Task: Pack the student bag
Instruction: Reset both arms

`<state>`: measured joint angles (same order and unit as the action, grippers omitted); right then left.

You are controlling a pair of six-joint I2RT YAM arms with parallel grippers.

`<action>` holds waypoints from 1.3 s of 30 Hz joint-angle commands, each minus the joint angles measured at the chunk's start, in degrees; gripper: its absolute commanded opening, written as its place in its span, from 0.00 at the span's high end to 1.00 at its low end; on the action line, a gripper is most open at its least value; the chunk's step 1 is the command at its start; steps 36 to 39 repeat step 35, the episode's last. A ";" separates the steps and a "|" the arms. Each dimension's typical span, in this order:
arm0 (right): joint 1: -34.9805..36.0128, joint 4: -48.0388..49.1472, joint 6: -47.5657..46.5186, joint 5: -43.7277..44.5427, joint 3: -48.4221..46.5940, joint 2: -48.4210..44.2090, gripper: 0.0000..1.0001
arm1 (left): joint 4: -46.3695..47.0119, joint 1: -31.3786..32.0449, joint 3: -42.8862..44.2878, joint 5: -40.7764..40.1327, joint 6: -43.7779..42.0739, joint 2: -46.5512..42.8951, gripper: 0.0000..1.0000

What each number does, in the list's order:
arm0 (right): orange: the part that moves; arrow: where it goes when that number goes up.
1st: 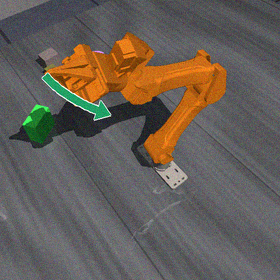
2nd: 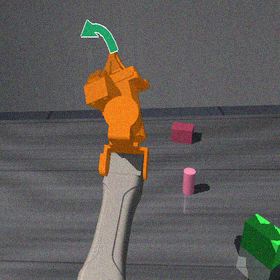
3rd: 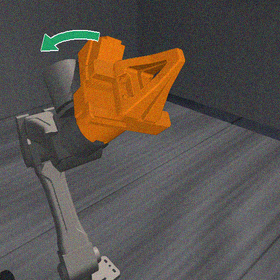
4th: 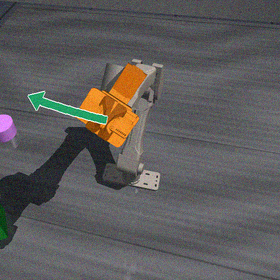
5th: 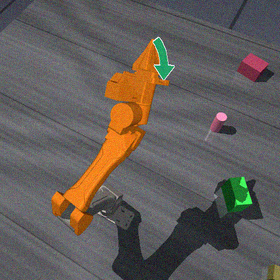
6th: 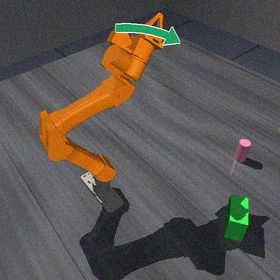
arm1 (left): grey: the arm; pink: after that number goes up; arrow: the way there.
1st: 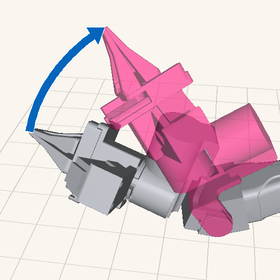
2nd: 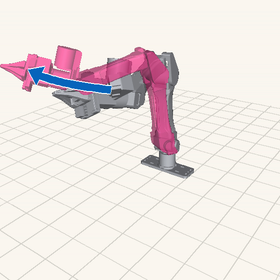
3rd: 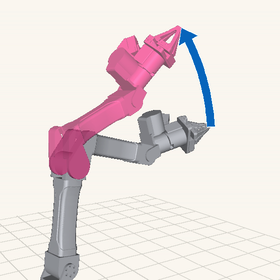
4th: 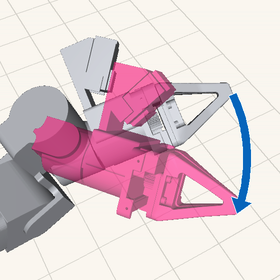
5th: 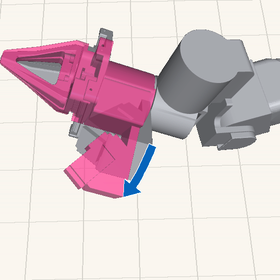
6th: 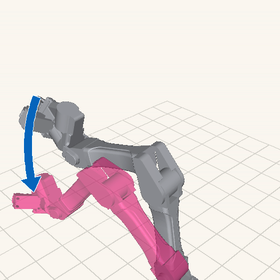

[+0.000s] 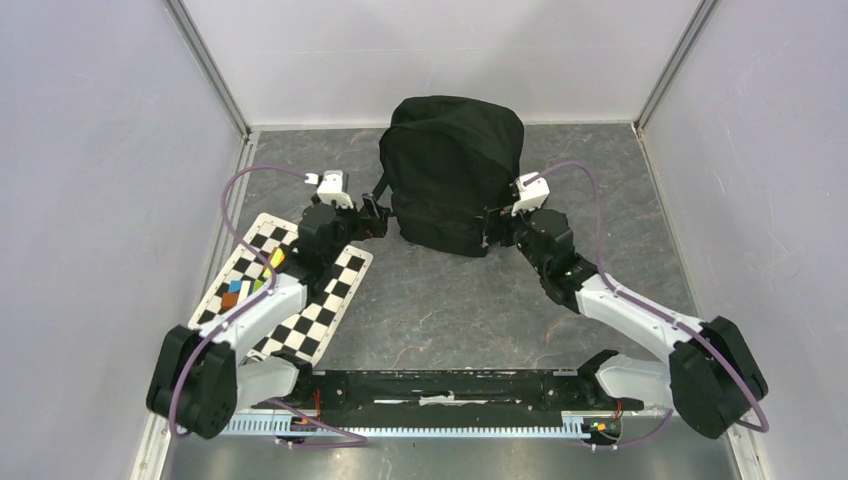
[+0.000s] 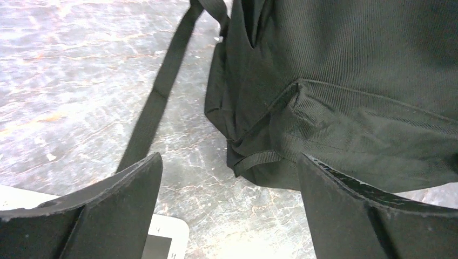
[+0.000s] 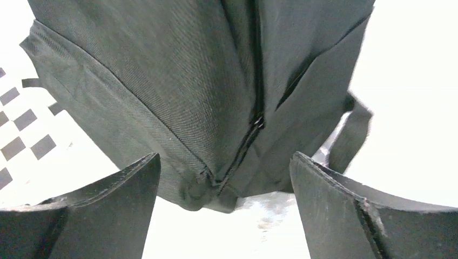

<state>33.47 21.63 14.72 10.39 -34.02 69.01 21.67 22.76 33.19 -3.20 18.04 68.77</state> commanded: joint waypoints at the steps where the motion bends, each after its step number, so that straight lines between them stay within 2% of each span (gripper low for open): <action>1: -0.86 -3.51 -13.97 -4.27 -4.65 -5.89 0.02 | -11.93 -0.99 3.89 -3.78 4.71 -8.82 0.00; 5: -3.32 -13.13 -19.92 -5.19 -5.60 -11.00 0.02 | -25.14 -2.83 6.91 -1.60 8.65 -14.60 0.00; 9: -12.01 -21.37 -17.28 -2.44 -4.93 -17.68 0.02 | -38.84 -7.82 12.37 -0.14 9.01 -16.48 0.00; 14: -20.75 -27.95 -15.12 3.72 -4.81 -27.30 0.02 | -51.37 -10.50 18.88 -7.58 4.39 -21.99 0.00; 18: -22.20 -25.62 -15.09 6.31 -2.55 -35.47 0.02 | -52.60 -10.46 20.24 -14.62 -0.70 -29.06 0.00; 21: -22.16 -19.43 -16.02 9.27 3.70 -42.00 0.02 | -49.85 -10.46 17.64 -16.29 -5.31 -33.51 0.00; 25: -22.20 -15.30 -16.21 11.23 9.40 -47.63 0.02 | -48.74 -10.46 14.17 -18.47 -6.06 -36.10 0.00; 39: -22.16 -15.83 -19.84 12.76 8.75 -48.59 0.02 | -47.95 -10.46 11.92 -19.46 -4.54 -37.51 0.00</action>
